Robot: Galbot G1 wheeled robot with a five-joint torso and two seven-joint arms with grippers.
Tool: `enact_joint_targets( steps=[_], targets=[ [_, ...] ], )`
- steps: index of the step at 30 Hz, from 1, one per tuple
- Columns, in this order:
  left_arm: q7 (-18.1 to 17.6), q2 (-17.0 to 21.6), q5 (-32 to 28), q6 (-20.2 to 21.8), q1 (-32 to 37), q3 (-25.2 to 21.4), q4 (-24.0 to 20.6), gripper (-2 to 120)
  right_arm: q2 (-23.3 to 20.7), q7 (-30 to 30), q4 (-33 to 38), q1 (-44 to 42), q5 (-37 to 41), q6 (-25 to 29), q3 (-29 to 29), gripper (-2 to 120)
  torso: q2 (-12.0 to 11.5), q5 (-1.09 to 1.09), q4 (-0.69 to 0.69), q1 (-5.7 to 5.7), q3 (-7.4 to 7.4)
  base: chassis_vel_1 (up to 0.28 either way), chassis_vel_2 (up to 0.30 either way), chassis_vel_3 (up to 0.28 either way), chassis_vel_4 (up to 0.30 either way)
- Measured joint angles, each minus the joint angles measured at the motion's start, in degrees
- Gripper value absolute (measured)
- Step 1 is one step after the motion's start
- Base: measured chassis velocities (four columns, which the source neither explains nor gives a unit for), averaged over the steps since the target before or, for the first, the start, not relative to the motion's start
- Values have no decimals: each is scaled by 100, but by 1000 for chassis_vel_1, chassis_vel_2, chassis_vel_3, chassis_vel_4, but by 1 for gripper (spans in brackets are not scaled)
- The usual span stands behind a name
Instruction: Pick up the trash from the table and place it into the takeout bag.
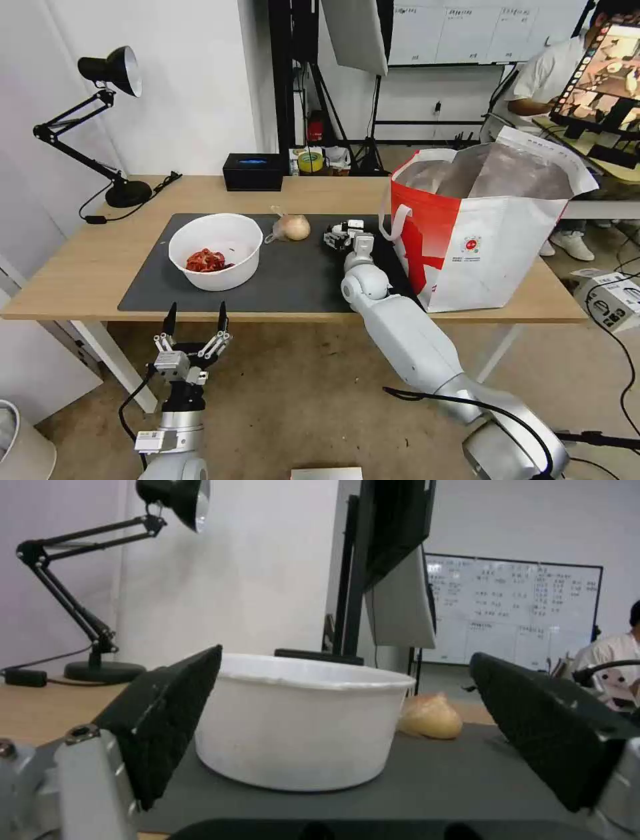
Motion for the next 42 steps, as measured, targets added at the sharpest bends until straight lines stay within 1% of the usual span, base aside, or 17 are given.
enact_joint_targets(
  steps=[14, 16, 19, 22, 23, 26, 27, 29, 30, 33, 34, 36, 37, 39, 40, 41, 42],
  targets=[
    [0, 2, 0, -28, 8, 2, 31, 100, 82, -14, -159, 53, -143, 2, -70, 100, 0, 0, 0, 0, -1, 0, 0, 0, 0],
    [0, 2, 1, -29, 6, 9, 32, 100, 76, -14, -163, 57, -144, 2, -72, 100, 0, 0, 0, 0, -1, 0, 0, 0, 0],
    [0, 2, 0, -29, 1, 16, 32, 100, 65, -16, -174, 64, -144, 2, -73, 96, 0, 0, 0, 0, -1, 0, 0, 0, 0],
    [0, 2, -1, -31, -6, 16, 36, 100, 61, -16, -190, 66, -144, -5, -75, 82, 0, 0, 0, 0, -1, 0, 0, 0, 0],
    [0, 2, -1, -31, -6, 16, 36, 100, 61, -16, -190, 66, -144, -5, -75, 82, 0, 0, 0, 0, -1, 0, 0, 0, 0],
    [0, 2, -5, -39, -9, 16, 41, 100, 65, -8, -190, 65, -143, -24, -80, 66, 0, 0, 0, 0, -1, 0, 0, 0, 0],
    [0, 2, -5, -39, -9, 16, 41, 100, 65, -8, -190, 65, -143, -24, -80, 66, 0, 0, 0, 0, -1, 0, 0, 0, 0],
    [0, 2, -9, -42, -13, 13, 42, 100, 65, -5, -190, 59, -139, -26, -81, 56, 0, 0, 0, 0, 0, 0, 0, 0, 0],
    [0, 2, -9, -42, -13, 13, 42, 100, 65, -5, -190, 59, -139, -26, -81, 56, 0, 0, 0, 0, 0, 0, 0, 0, 0],
    [0, 2, -11, -53, -21, 10, 49, 100, 65, -4, -190, 53, -130, -27, -79, 39, 0, 0, 0, 0, 0, 0, 0, 0, 0],
    [0, 2, -11, -53, -21, 10, 49, 100, 65, -4, -190, 53, -130, -27, -79, 39, 0, 0, 0, 0, 0, 0, 0, 0, 0],
    [0, 2, -7, -67, -23, 10, 49, 100, 64, -4, -189, 47, -127, -27, -74, 31, 0, 0, 0, 0, 0, 0, 0, 0, 0],
    [0, 2, -7, -67, -23, 10, 49, 100, 64, -4, -189, 47, -127, -27, -74, 31, 0, 0, 0, 0, 0, 0, 0, 0, 0],
    [0, 2, -5, -74, -30, 11, 49, 100, 59, -4, -188, 41, -125, -27, -70, 19, 0, 0, 0, 0, 0, 0, 0, 0, 0],
    [0, 2, -5, -75, -36, 11, 51, 100, 57, -4, -188, 41, -124, -27, -70, 16, 0, 0, 0, 0, -1, 0, 0, 0, 0],
    [0, 2, -5, -75, -36, 11, 51, 100, 57, -4, -188, 41, -124, -27, -70, 16, 0, 0, 0, 0, -1, 0, 0, 0, 0],
    [0, 2, -5, -75, -42, 12, 53, 100, 57, -5, -188, 41, -123, -27, -69, 10, 0, 0, 0, 0, 0, 0, 0, 0, 0]
  ],
)
